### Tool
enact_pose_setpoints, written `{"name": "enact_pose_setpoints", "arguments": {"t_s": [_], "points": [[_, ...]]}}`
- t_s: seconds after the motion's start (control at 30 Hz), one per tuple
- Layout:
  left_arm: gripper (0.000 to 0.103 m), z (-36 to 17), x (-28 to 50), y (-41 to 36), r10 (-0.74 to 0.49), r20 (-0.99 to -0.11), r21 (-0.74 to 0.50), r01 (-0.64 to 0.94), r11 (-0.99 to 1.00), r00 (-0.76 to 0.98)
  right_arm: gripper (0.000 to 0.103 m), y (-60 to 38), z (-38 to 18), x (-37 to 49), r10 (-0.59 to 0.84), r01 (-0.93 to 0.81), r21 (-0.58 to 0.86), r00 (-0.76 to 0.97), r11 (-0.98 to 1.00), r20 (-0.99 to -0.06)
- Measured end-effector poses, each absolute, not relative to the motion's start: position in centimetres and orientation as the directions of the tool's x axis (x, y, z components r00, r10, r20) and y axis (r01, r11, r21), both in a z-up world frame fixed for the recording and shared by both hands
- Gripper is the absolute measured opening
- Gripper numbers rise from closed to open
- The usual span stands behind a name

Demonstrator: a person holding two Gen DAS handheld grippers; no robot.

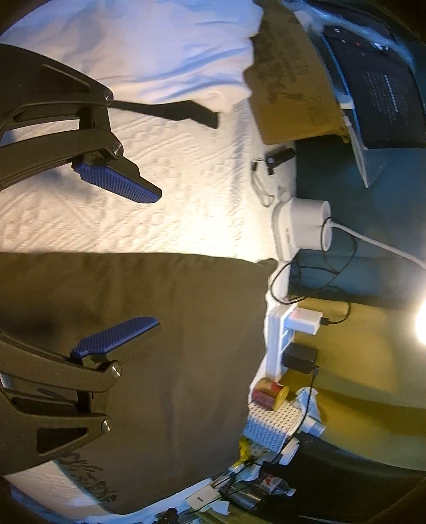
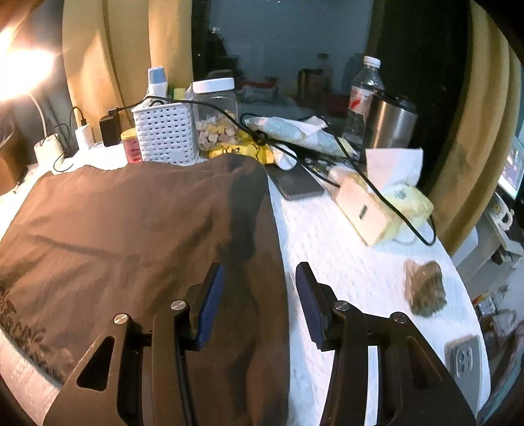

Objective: Fold small clothes
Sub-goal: 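Move both open tools back to the folded edge of the sweatshirt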

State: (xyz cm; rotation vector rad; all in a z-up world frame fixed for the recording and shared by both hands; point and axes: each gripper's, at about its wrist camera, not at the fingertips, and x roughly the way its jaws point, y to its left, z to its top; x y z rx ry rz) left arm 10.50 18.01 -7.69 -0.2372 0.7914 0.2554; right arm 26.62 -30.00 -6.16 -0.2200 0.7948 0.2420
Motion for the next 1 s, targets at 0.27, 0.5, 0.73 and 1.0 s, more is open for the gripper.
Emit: {"name": "enact_pose_setpoints", "arguments": {"t_s": [0.27,0.5,0.73,1.0], "points": [[0.072,-9.1,8.1,17.0,0.125,-0.749,-0.104,-0.302,0.947,0.65,0.048,-32.0,-7.1,24.1,0.133,-0.272,-0.069,0.659,0.96,-0.741],[0.072,-9.9,6.4,16.6,0.102,-0.764,-0.115,-0.289,0.95,0.638,0.048,-33.6,-8.8,22.4,0.159,-0.257,-0.008,0.62,0.966,-0.768],[0.07,-10.3,4.9,15.9,0.106,-0.78,-0.082,-0.269,0.96,0.617,0.048,-35.2,-10.0,20.9,0.181,-0.239,0.047,0.577,0.97,-0.797],[0.059,-10.9,4.2,15.1,0.107,-0.773,-0.072,-0.255,0.964,0.625,0.038,-34.7,-10.2,18.4,0.197,-0.251,0.049,0.609,0.967,-0.768]]}}
